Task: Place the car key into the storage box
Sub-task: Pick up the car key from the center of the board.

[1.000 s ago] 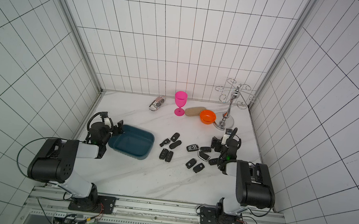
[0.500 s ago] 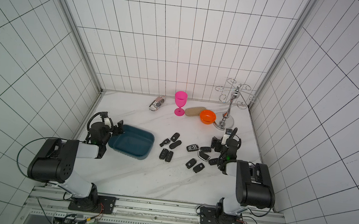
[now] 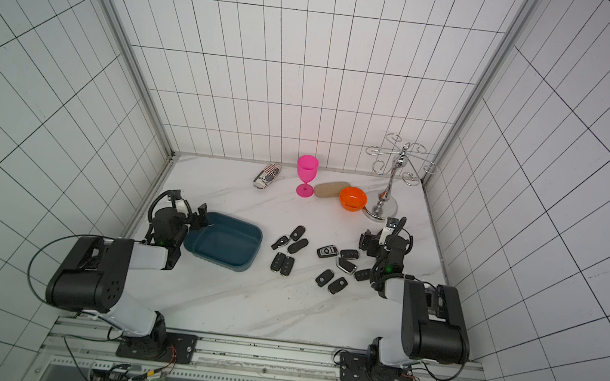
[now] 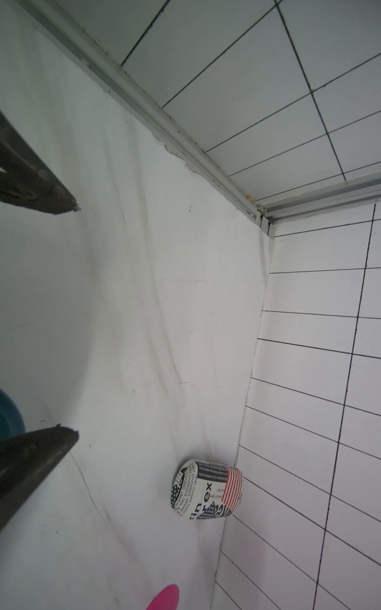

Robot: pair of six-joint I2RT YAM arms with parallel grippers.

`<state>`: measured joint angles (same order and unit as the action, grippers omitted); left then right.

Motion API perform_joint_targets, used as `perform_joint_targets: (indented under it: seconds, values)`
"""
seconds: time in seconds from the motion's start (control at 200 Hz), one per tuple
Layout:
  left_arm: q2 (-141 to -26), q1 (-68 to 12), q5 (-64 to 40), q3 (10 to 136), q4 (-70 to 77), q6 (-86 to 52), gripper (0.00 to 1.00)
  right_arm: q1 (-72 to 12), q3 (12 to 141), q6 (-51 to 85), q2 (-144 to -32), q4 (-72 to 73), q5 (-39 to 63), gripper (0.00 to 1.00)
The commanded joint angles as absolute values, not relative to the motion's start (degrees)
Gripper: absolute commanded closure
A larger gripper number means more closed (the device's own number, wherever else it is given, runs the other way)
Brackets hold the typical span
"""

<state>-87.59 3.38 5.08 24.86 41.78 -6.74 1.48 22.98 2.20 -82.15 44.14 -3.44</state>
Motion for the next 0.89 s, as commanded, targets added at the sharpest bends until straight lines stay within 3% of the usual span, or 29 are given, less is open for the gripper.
perform_joint_targets:
  seconds: [0.0, 0.13, 0.23, 0.42, 0.565, 0.705, 0.805, 0.889]
  values:
    - [-79.41, 2.02, 16.56, 27.72, 33.88, -9.27, 0.01, -1.02, 23.24, 2.22, -76.96, 40.58, -11.61, 0.01]
    - [-68.62, -2.96, 23.91, 30.46, 26.75, -7.67, 0.02, -4.0, 24.04, 3.13, -71.43, 36.0, -18.07, 0.01]
    - [-64.71, -6.23, 23.2, 32.57, 24.19, -9.35, 0.01, -6.19, 26.17, 6.14, -66.48, 26.91, -20.31, 0.01]
    - [-60.46, -11.5, 7.18, 38.87, 10.77, -13.44, 0.01, -8.82, 29.51, 14.57, -53.97, 7.94, -21.8, 0.01]
    - [-60.33, -15.68, -2.92, 39.24, 10.12, -20.04, 0.01, -10.11, 33.62, 24.81, -46.2, -6.83, -19.83, 0.01]
    - [-63.79, -19.27, -12.88, 41.56, 7.87, -23.76, 0.01, -10.19, 40.87, 27.91, -47.9, -20.67, -15.08, 0.01]
    - [-64.61, -25.66, -3.21, 42.93, 5.18, -27.1, 0.01, -10.24, 46.77, 28.4, -52.85, -31.64, -13.14, 0.01]
    - [-65.86, -29.23, -2.0, 44.91, 1.26, -31.24, 0.01, -10.2, 49.29, 32.79, -57.25, -39.11, -17.78, 0.01]
